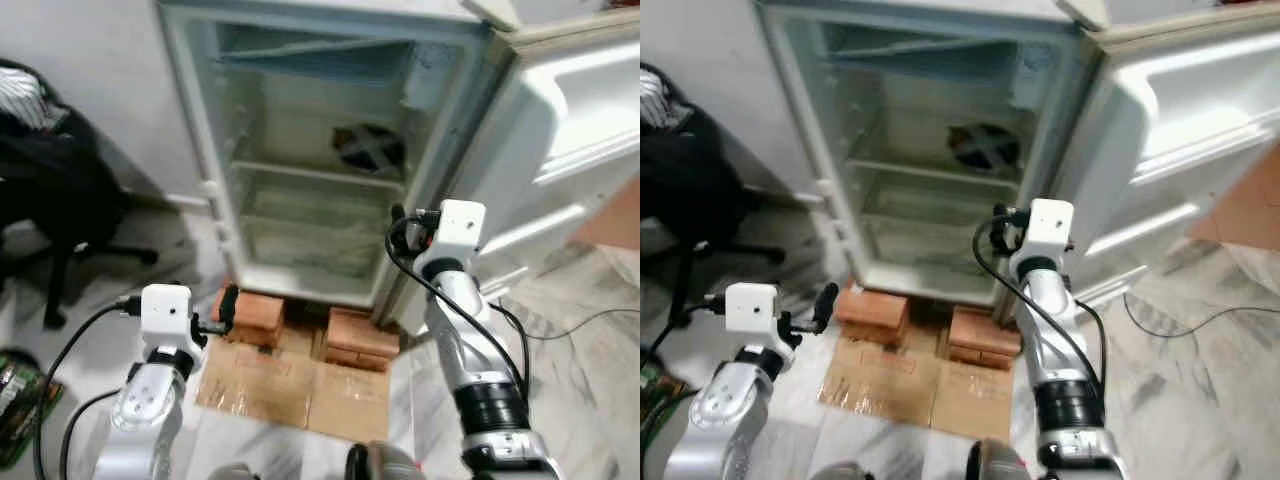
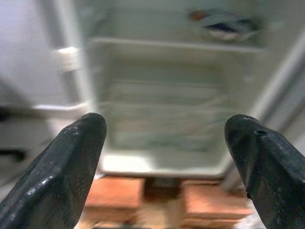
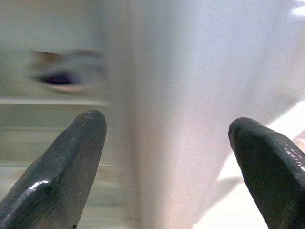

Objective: Restocking fridge

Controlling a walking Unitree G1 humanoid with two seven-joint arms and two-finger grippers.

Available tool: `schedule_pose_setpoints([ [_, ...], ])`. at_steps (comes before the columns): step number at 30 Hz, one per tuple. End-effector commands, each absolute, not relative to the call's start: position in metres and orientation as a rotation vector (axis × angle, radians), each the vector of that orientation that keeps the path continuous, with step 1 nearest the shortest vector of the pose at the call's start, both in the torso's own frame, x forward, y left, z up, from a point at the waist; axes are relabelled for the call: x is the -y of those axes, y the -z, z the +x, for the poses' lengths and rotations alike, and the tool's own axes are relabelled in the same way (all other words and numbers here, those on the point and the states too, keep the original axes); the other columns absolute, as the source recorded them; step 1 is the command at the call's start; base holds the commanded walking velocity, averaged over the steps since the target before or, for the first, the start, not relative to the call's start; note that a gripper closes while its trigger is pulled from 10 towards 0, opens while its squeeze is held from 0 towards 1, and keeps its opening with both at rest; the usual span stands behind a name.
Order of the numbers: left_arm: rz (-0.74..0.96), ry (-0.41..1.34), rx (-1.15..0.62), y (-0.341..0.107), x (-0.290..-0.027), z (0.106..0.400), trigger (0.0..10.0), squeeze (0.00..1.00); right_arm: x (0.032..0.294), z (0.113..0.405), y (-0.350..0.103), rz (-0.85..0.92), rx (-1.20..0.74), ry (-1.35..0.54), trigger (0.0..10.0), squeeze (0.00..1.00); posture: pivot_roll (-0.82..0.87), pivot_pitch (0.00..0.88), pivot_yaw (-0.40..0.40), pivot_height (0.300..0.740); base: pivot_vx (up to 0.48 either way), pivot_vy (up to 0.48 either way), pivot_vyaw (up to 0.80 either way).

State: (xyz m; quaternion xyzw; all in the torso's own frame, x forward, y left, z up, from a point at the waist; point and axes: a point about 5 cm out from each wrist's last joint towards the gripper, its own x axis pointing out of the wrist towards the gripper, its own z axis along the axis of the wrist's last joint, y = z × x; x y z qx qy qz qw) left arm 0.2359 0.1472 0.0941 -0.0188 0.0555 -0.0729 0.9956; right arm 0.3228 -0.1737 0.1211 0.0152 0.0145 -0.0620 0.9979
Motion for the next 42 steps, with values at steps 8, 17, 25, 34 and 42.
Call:
schedule_pose_setpoints([
  [8,-0.011,0.095,-0.155,-0.088,-0.161,0.229,10.0,0.0,0.167,0.319,-0.119,0.036,-0.028,0.133,10.0,0.0,0.08,0.178,0.018,0.74,0.0,0.0,-0.11],
  [17,-0.013,0.103,-0.169,-0.089,-0.161,0.226,10.0,0.0,0.166,0.332,-0.111,0.062,-0.063,0.123,10.0,0.0,0.1,0.203,0.028,0.74,0.0,0.0,0.0],
  [25,-0.001,0.088,-0.176,-0.09,-0.163,0.222,10.0,0.0,0.159,0.351,-0.118,0.078,-0.047,0.094,10.0,0.0,0.12,0.21,0.027,0.74,0.0,0.0,0.0],
  [34,0.012,0.079,-0.18,-0.09,-0.166,0.222,10.0,0.0,0.148,0.361,-0.128,0.147,0.005,0.024,10.0,0.0,0.13,0.208,0.023,0.74,0.0,0.0,0.0],
  [42,0.016,0.082,-0.181,-0.09,-0.166,0.224,10.0,0.0,0.124,0.358,-0.131,0.356,0.013,-0.168,10.0,0.0,0.12,0.202,0.025,0.74,0.0,0.0,0.0],
])
